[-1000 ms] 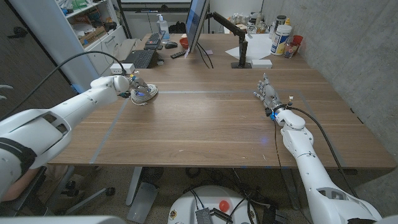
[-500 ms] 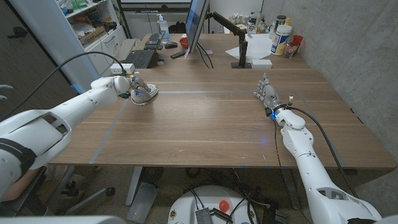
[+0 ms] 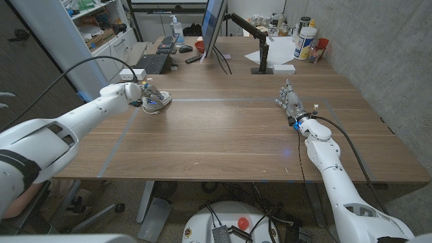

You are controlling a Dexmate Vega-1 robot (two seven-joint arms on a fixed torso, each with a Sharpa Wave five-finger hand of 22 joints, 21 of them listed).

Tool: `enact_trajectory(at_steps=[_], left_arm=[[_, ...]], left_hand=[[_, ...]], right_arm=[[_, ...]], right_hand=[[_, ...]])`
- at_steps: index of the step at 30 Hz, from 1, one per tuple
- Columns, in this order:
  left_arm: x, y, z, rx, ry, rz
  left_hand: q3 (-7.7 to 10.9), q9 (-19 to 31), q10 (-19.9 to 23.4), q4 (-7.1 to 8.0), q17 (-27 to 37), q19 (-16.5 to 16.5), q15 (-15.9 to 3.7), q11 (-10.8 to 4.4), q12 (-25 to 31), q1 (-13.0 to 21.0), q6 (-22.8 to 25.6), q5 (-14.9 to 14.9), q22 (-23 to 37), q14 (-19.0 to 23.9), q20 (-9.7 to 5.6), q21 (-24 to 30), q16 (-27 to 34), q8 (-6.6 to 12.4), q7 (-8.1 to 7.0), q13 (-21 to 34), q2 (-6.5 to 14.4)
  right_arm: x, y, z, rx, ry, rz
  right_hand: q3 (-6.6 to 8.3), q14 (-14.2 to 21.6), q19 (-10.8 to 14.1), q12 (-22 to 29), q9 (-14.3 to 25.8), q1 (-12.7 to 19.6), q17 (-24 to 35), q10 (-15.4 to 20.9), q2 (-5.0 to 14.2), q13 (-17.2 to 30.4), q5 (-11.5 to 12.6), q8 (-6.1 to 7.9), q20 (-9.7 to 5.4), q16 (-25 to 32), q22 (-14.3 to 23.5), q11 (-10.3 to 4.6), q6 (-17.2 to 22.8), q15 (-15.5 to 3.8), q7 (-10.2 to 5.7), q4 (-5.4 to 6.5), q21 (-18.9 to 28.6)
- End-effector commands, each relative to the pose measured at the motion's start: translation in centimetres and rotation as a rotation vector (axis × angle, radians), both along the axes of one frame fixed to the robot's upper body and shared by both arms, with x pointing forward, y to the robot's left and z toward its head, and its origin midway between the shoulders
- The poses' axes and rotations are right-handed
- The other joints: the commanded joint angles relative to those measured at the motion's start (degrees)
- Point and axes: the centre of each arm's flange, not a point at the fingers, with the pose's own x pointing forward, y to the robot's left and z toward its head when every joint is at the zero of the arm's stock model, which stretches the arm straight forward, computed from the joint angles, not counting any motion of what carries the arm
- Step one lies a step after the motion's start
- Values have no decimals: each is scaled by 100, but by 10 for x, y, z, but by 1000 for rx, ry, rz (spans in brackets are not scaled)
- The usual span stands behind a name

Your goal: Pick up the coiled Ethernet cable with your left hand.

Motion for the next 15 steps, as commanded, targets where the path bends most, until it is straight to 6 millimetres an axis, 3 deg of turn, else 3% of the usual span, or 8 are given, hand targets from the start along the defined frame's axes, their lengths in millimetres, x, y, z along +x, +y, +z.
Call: enact_trajectory(at_steps=[1,5,15], left_arm=[[1,-3,0,3,-1,10],[1,-3,-1,4,0,10],[2,-5,-4,2,0,7]], left_hand=[[115,27,-36,-22,24,-13,-658,65,-25,275,-77,4,27,-64,39,-5,-5,-36,27,34,91],[226,51,-54,-66,14,9,-669,66,-19,607,-109,18,26,-61,3,11,-1,-40,-5,52,136],[362,79,-98,-55,23,-7,-644,95,-20,969,-181,48,26,-97,17,14,1,-60,8,76,253]], right_arm=[[-1,0,0,5,-2,0],[-1,0,0,7,0,2],[-1,0,0,8,-1,3]], right_hand=[[-41,-41,28,38,11,47,16,-44,48,16,-27,36,57,30,22,26,-34,29,41,20,34],[-42,-41,28,37,11,47,16,-47,50,16,-27,37,56,30,22,29,-31,25,42,21,34],[-46,-43,29,37,11,47,16,-46,53,16,-27,38,54,29,22,27,-29,23,43,22,34]])
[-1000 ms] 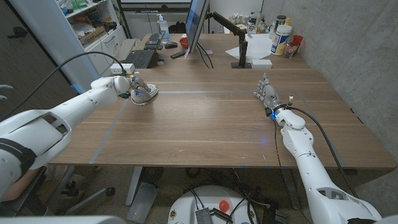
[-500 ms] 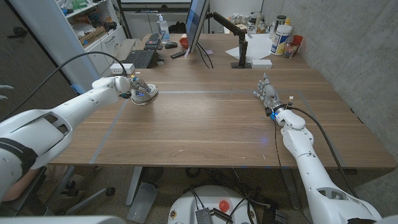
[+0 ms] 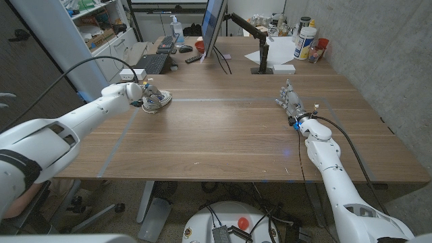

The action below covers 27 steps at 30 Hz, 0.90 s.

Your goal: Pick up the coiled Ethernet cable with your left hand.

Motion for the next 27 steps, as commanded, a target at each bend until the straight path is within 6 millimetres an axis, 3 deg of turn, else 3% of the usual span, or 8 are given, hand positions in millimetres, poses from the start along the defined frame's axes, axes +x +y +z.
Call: enact_trajectory(at_steps=[1,10,22,27], left_arm=[[3,-4,-5,2,3,-4],[6,-7,-7,-4,7,-7],[11,-13,-10,-6,12,-15],[11,-14,-8,-7,8,-12]], left_hand=[[97,28,-19,-6,23,22,-655,20,-19,188,-47,52,26,-48,-12,16,2,-26,9,25,40],[210,54,-35,-14,30,17,-638,44,-8,511,-58,81,28,-66,3,25,6,-25,44,47,107],[254,76,21,19,50,82,-668,25,29,686,-14,85,32,-28,-25,63,41,-6,38,63,150],[465,113,51,8,101,56,-676,99,69,1070,12,123,49,2,-4,82,78,3,72,93,349]], right_arm=[[0,0,-1,3,3,0],[0,0,-1,2,6,3],[0,0,-1,3,9,3],[0,0,-1,3,11,4]], right_hand=[[-46,-43,29,38,11,47,16,-45,53,16,-27,37,57,30,22,25,-31,24,42,22,34],[-50,-44,34,38,11,46,17,-46,55,16,-27,37,60,29,22,26,-32,28,45,23,36],[-54,-44,36,38,11,48,17,-45,60,16,-27,38,61,30,22,31,-29,28,45,25,36],[-55,-44,33,38,11,48,17,-46,62,16,-27,36,56,30,22,28,-34,30,47,25,35]])
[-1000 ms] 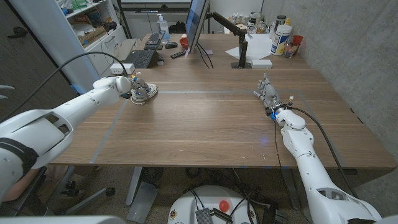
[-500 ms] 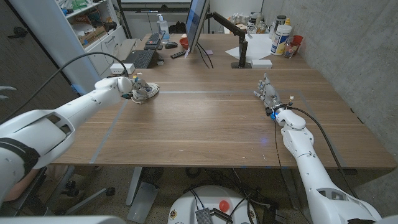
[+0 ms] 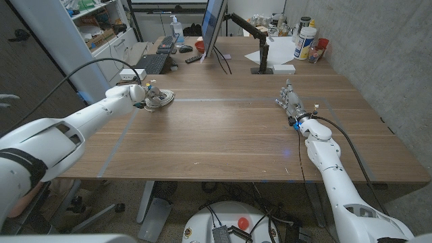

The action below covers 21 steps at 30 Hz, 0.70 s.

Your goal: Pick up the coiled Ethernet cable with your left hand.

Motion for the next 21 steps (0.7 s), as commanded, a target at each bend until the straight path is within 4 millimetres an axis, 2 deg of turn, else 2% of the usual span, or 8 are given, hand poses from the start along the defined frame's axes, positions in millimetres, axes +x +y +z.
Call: enact_trajectory(at_steps=[1,4,8,12,14,15,19,21], left_arm=[[2,-5,3,-1,-8,-9],[2,-5,4,-1,-17,-10],[1,-5,4,-3,-35,-12],[0,-5,3,-4,-41,-17],[0,-4,2,-14,-63,-19],[0,-4,2,-14,-63,-19],[-4,-1,0,-23,-105,-20],[-4,-1,0,-23,-106,-20]], left_hand=[[211,43,77,-8,54,40,-702,50,79,356,92,57,27,63,5,61,59,23,8,38,146],[350,65,174,-2,89,95,-725,43,129,552,160,74,46,139,-16,110,95,52,-6,52,199],[558,115,410,66,165,220,-842,-28,232,770,497,78,85,405,-87,221,209,211,-89,82,238],[708,219,853,179,313,534,-978,-80,398,828,1084,28,157,892,-190,469,428,542,-138,144,226],[774,327,1193,181,431,790,-1061,-124,523,886,1555,-9,218,1254,-270,695,585,855,-101,216,208],[772,355,1255,181,464,856,-1066,-131,546,892,1635,-19,235,1351,-297,753,631,919,-108,234,193],[656,659,1811,128,826,1005,-1113,-261,797,1039,2054,-76,473,2032,-380,1210,1012,1444,-115,481,145],[621,719,1846,113,900,1017,-1115,-274,821,1080,2092,-80,529,2103,-399,1303,1065,1527,-109,531,136]], right_arm=[[0,0,0,-3,0,2],[0,0,0,-3,0,2],[0,0,0,-2,0,2],[0,0,0,-2,-1,2],[0,0,0,-2,-1,2],[0,0,0,-2,-1,2],[0,0,0,-1,1,2],[0,0,0,-1,2,2]], right_hand=[[-31,-44,13,38,11,18,17,-45,32,16,-27,36,37,30,22,28,-3,32,18,1,35],[-33,-48,13,40,11,18,17,-42,33,16,-26,37,35,28,22,30,-1,30,15,2,35],[-34,-52,14,39,11,18,17,-44,34,16,-26,37,39,27,22,31,-2,32,18,2,35],[-36,-50,16,38,11,18,18,-46,35,16,-26,37,38,28,22,34,-2,33,18,3,36],[-36,-51,17,38,11,18,18,-46,36,16,-26,37,39,28,22,38,0,33,19,3,36],[-36,-53,16,40,11,18,18,-42,36,16,-26,37,39,27,22,41,-1,32,20,3,36],[-38,-48,17,39,11,18,18,-43,38,16,-26,37,39,29,22,32,-1,34,15,4,36],[-39,-51,17,39,11,18,18,-43,38,16,-26,37,38,28,22,30,-1,33,15,4,36]])
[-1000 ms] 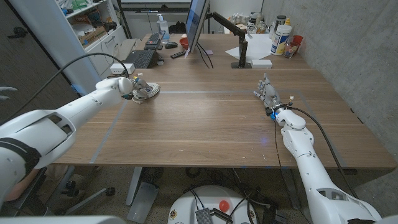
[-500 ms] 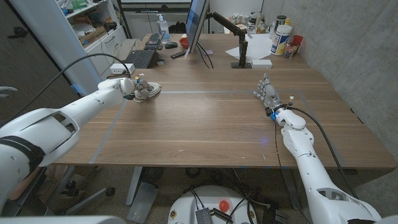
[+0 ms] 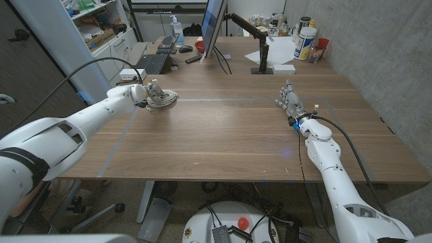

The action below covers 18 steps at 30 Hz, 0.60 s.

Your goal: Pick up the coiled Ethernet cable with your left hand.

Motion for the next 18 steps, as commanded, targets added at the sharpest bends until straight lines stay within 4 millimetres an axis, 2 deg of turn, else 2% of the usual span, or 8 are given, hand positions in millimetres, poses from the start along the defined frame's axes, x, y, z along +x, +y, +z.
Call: enact_trajectory(at_steps=[1,4,7,10,11,12,18], left_arm=[[-5,5,-1,-18,-74,0],[-5,5,-1,-22,-70,7],[-5,6,-2,-19,-69,4],[-6,6,0,-23,-73,5],[-6,6,0,-23,-73,6],[-6,6,0,-23,-73,6],[-8,7,1,-23,-81,14]], left_hand=[[-27,433,226,32,203,174,-1004,-61,115,212,453,-22,192,278,-186,285,172,287,-102,148,83],[-48,469,252,27,243,163,-1006,-45,132,235,447,-23,226,301,-180,336,192,325,-107,178,77],[-166,590,360,48,397,132,-1006,-53,200,244,498,-39,336,446,-184,509,304,475,-139,278,32],[-262,700,511,60,535,106,-1008,10,284,255,527,-41,431,535,-173,674,387,598,-145,371,35],[-310,747,523,76,598,101,-1009,-16,298,241,599,-46,469,580,-167,745,429,672,-171,408,32],[-362,804,622,82,672,88,-1007,-12,350,233,684,-50,512,627,-155,828,474,762,-136,453,24],[-420,872,669,91,751,79,-1013,-8,380,222,726,-51,565,666,-159,935,513,846,-123,506,20]], right_arm=[[0,0,0,0,3,0],[0,0,0,0,3,0],[0,1,0,-4,-1,2],[0,1,0,-3,0,1],[0,1,0,-3,0,1],[0,1,0,-3,0,1],[0,1,0,-1,3,2]], right_hand=[[-39,-38,18,40,11,18,18,-32,39,16,-26,37,36,29,22,19,-1,23,16,4,36],[-40,-38,18,39,11,18,18,-32,39,16,-26,38,38,29,22,18,0,23,17,5,36],[-41,-38,18,39,11,18,18,-33,40,16,-26,39,37,29,22,20,3,21,18,5,36],[-42,-34,19,39,11,17,18,-33,41,16,-26,39,36,31,22,23,4,22,16,6,36],[-43,-36,19,36,11,17,18,-41,42,16,-26,39,36,30,22,11,3,22,18,6,36],[-43,-38,19,38,11,17,18,-36,42,16,-26,38,36,29,22,17,2,22,16,6,36],[-45,-43,19,37,11,18,18,-39,44,16,-26,38,33,27,22,17,2,25,16,7,36]])
